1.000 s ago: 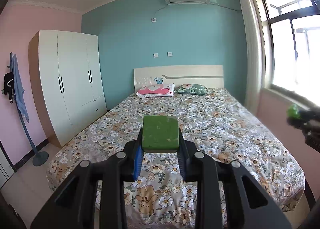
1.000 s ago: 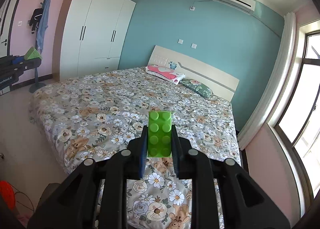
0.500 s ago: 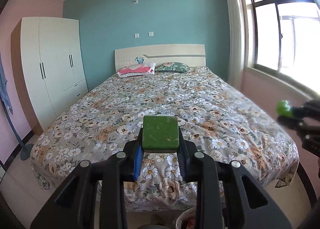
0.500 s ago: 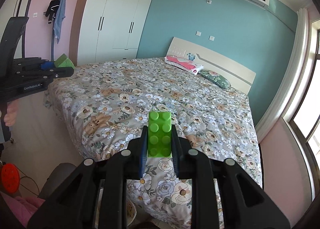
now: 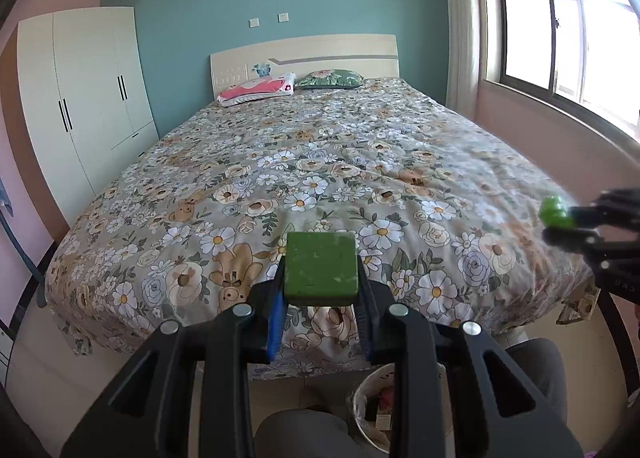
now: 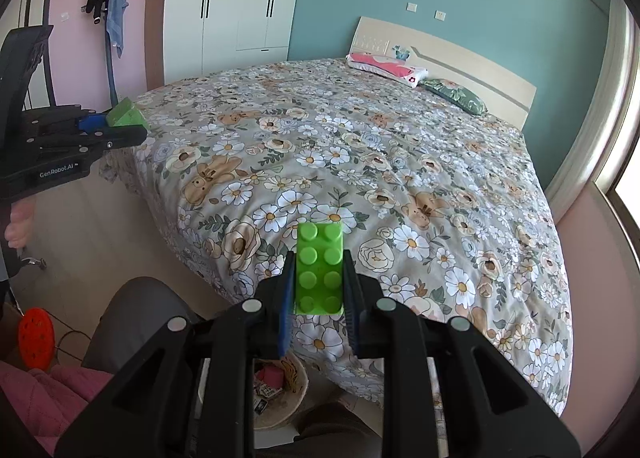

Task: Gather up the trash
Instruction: 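Carry the green cube and Lego brick with both tools over the bin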

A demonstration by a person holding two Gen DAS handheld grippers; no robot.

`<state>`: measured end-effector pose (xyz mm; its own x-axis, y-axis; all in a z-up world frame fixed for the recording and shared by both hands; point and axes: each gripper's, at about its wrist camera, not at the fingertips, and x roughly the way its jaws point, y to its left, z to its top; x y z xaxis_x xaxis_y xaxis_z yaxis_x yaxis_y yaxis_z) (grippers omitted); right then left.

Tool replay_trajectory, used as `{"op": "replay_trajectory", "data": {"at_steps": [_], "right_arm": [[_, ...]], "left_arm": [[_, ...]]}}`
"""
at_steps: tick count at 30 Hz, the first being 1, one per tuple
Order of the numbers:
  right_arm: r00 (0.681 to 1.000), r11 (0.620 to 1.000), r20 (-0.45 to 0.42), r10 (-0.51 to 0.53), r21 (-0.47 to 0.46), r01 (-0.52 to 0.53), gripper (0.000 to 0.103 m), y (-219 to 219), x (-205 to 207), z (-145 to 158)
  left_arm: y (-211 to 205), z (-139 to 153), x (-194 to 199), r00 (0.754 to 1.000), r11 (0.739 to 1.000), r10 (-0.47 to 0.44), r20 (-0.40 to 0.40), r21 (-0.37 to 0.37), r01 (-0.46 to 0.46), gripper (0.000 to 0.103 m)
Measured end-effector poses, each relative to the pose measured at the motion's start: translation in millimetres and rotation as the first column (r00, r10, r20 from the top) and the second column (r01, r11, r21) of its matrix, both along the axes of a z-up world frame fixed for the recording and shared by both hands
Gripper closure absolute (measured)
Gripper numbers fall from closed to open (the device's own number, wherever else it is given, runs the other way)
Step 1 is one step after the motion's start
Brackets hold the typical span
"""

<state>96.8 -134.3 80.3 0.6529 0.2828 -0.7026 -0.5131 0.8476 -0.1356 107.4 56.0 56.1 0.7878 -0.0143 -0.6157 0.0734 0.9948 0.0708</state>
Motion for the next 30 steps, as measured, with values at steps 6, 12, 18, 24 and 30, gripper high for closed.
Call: {"op": "replay_trajectory", "data": {"at_steps": [6, 12, 18, 24, 30], "right_arm": [[0.996, 1.0, -0.089, 0.001, 0.001, -0.001, 0.08, -5, 5, -39], [0.983, 1.0, -0.183, -0.009, 0.005, 0.01, 0.08, -11, 9, -85], [0.958, 0.999, -0.286, -0.028, 0.007, 0.032, 0.08, -16, 14, -134], [0.93, 0.998, -0.364, -0.052, 0.011, 0.06, 0.08, -18, 18, -177], [0.884, 0.997, -0.464, -0.055, 0.019, 0.072, 0.08, -16, 23, -223]], "left_arm": [[-14, -51, 8, 0.993, 0.999, -0.034, -0.115, 0.014, 0.036, 0.071], [-25, -105, 19, 0.969, 0.998, -0.062, -0.238, 0.018, 0.068, 0.071], [-36, -154, 29, 0.936, 0.995, -0.082, -0.343, 0.022, 0.096, 0.071], [-47, -202, 39, 0.891, 0.993, -0.101, -0.443, 0.011, 0.118, 0.071], [-60, -250, 49, 0.832, 0.991, -0.122, -0.542, -0.017, 0.134, 0.071]]}}
